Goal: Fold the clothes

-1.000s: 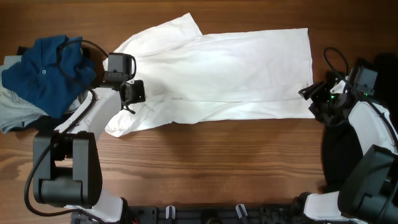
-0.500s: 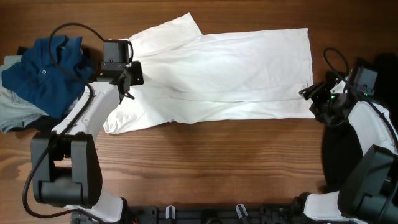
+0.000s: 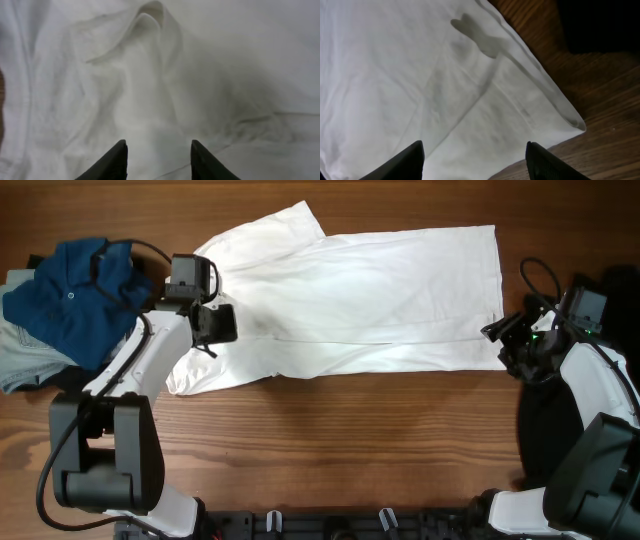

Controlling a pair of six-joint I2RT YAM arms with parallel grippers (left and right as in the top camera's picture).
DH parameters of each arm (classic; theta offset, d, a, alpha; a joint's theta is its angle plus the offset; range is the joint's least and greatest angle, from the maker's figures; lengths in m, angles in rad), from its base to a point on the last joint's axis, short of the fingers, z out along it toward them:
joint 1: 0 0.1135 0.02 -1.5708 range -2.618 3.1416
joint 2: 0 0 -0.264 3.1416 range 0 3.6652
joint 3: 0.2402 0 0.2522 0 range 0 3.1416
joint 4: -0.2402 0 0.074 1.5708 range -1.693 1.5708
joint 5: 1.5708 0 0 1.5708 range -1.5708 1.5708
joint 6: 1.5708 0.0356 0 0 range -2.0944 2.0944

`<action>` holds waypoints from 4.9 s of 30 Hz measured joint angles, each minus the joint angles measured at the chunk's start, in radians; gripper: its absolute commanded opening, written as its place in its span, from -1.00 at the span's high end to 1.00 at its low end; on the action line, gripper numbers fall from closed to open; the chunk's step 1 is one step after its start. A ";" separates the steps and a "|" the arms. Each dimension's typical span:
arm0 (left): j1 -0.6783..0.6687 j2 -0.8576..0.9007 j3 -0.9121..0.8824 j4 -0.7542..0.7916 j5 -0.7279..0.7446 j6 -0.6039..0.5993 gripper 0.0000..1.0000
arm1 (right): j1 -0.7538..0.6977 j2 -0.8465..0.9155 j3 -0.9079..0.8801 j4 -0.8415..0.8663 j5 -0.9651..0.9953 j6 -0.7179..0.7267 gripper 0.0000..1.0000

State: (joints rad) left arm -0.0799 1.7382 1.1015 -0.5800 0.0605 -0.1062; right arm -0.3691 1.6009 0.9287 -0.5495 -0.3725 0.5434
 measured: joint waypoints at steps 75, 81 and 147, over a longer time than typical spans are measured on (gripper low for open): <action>0.204 -0.053 -0.060 -0.158 0.101 -0.136 0.36 | 0.032 0.179 -0.001 0.184 0.022 -0.076 0.25; 0.204 -0.053 -0.161 -0.057 0.071 -0.136 0.42 | 0.030 0.219 0.000 0.270 -0.064 -0.051 0.56; 0.204 -0.142 -0.203 0.068 0.204 -0.071 0.58 | 0.090 0.185 -0.005 0.403 0.052 0.142 0.91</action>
State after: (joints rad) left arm 0.1238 1.5967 0.8982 -0.5117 0.2642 -0.1768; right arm -0.2790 1.7855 0.9234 -0.1467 -0.3202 0.6853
